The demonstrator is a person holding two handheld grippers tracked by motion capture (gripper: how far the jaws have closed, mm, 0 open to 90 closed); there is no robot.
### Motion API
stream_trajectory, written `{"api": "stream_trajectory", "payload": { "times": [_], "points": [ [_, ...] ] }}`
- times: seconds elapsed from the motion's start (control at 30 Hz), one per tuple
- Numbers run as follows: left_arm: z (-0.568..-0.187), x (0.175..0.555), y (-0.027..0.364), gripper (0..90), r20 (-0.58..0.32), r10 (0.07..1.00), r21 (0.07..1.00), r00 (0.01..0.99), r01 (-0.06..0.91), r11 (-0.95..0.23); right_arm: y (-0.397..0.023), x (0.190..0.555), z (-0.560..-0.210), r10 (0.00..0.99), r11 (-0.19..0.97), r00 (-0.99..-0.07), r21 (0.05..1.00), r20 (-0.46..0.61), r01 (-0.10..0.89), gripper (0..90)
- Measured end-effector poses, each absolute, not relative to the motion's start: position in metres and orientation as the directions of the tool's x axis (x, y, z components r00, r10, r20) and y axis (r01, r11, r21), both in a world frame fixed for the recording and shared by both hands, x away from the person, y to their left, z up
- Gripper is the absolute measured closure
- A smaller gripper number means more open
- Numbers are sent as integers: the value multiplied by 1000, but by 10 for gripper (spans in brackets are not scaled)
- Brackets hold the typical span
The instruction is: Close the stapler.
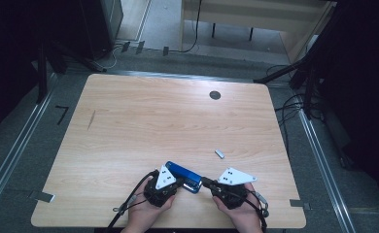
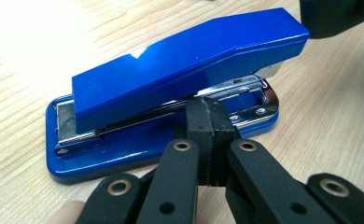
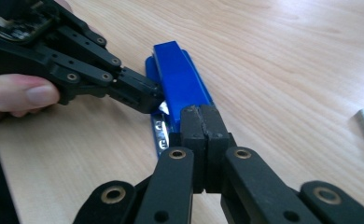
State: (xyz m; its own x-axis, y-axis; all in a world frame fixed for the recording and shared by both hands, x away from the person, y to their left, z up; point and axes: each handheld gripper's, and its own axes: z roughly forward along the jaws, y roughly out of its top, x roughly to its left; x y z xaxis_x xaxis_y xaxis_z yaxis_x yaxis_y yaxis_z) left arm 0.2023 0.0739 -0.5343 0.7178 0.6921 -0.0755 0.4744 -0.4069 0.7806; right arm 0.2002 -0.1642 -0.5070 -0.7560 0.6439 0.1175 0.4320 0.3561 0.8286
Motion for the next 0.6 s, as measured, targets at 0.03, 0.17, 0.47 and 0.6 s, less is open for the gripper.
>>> {"api": "stream_trajectory", "payload": {
  "times": [0.03,0.17,0.47,0.6],
  "points": [
    [-534,202,74,900,-76,693,781,717,475,-406,-164,200,-508,649,364,-752,823,111,435,900],
    [-534,203,74,900,-77,693,782,717,475,-404,-166,200,-521,666,385,-737,792,116,473,900],
    [-535,200,72,900,-46,696,784,716,458,-419,-160,201,-523,648,398,-754,795,110,458,900],
    [-534,198,71,900,-31,697,784,716,450,-428,-160,200,-523,643,402,-760,801,98,443,900]
  ]
}}
